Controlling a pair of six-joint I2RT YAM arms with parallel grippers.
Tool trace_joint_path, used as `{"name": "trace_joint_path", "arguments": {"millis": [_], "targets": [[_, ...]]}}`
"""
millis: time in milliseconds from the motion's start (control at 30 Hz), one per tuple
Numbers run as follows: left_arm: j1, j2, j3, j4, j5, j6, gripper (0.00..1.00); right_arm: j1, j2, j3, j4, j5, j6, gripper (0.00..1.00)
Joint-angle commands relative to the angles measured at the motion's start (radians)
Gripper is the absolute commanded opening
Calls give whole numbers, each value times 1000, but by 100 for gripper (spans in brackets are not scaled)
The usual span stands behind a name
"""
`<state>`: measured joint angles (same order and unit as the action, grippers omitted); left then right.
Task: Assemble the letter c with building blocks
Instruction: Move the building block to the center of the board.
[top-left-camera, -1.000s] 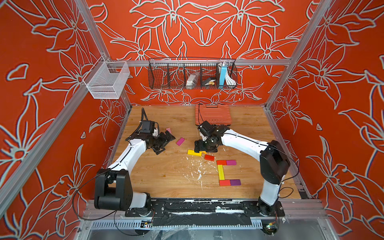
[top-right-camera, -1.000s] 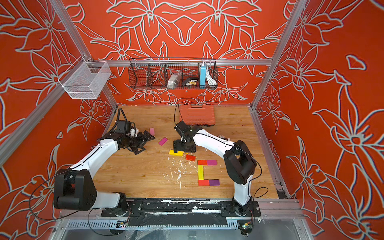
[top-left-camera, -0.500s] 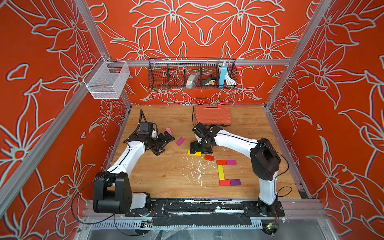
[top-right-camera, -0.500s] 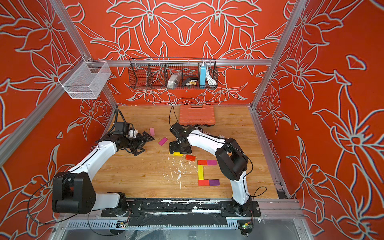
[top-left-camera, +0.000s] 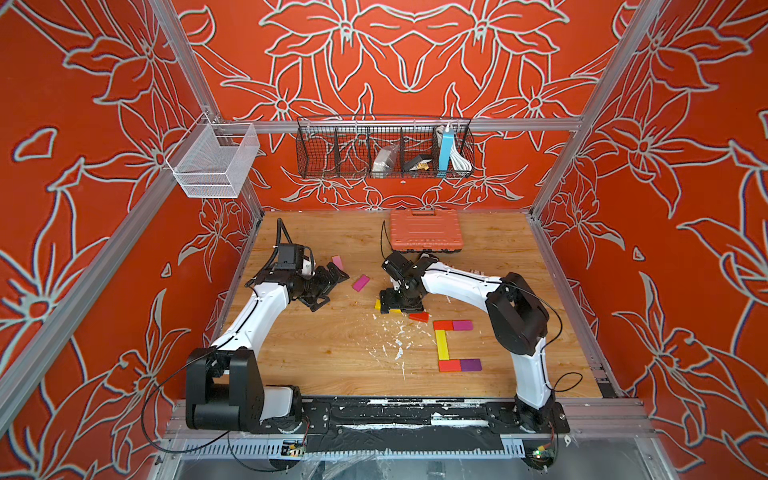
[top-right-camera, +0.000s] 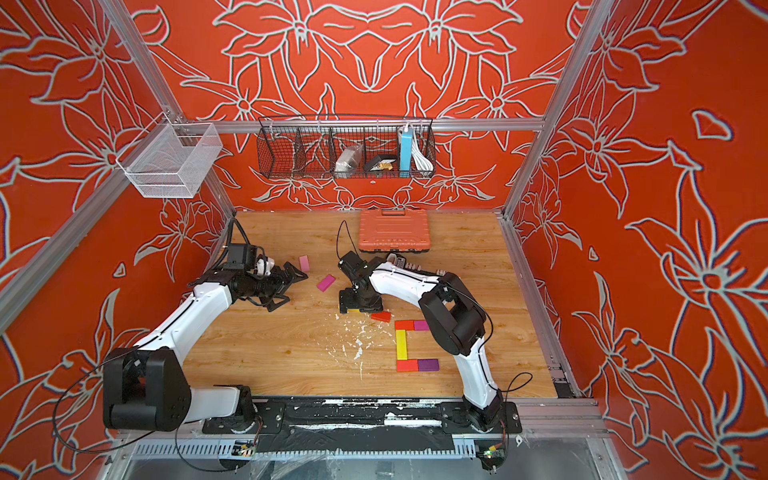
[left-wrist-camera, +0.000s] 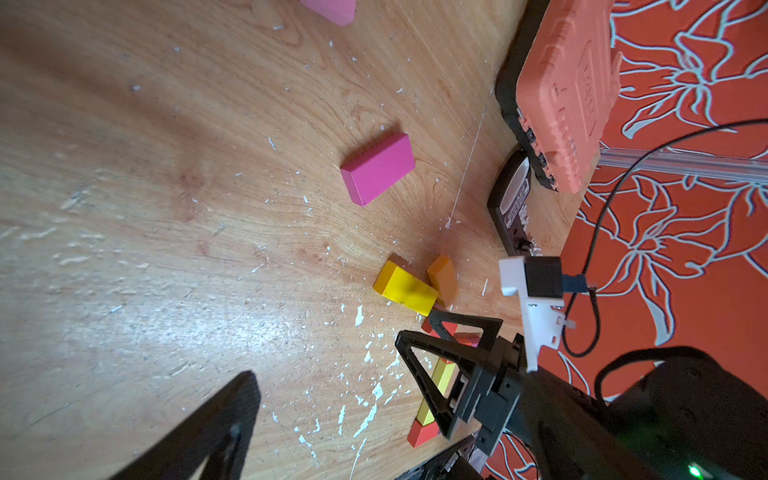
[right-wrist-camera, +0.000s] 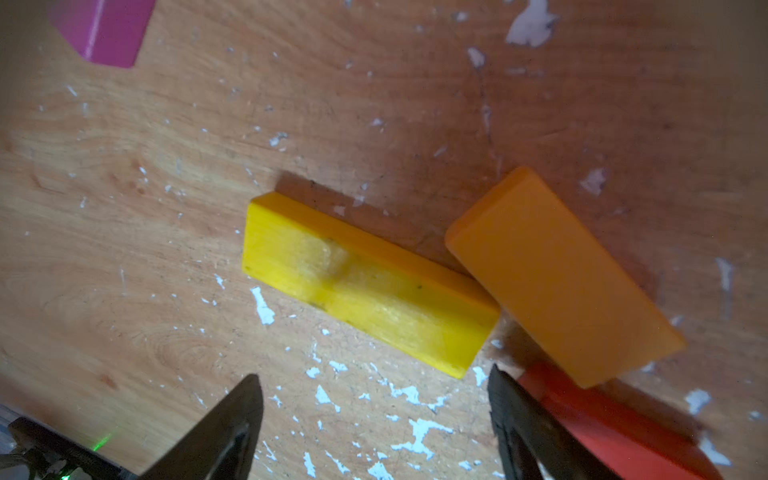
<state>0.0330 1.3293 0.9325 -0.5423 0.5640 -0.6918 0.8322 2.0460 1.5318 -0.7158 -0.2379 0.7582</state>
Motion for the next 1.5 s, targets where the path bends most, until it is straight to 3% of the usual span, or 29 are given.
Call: {"name": "trace_joint_path", "arguments": {"millis": [0, 300, 600, 1067, 1467], "targets": [[7, -21, -13, -7, 16, 7, 98, 7, 30, 58, -6, -8, 7, 87], [9, -41, -21, -19, 11, 3, 98, 45, 136, 223, -46, -32, -4, 87], [13, -91, -11, -62, -14, 2, 98, 111, 266, 500, -125, -80, -10, 87], [16, -134, -11, -81, -27, 7, 98, 25, -10, 110, -17, -11, -21, 89], [17, -133, -13, -79, -27, 6, 98, 9, 33, 90, 4, -23, -16, 90]]}}
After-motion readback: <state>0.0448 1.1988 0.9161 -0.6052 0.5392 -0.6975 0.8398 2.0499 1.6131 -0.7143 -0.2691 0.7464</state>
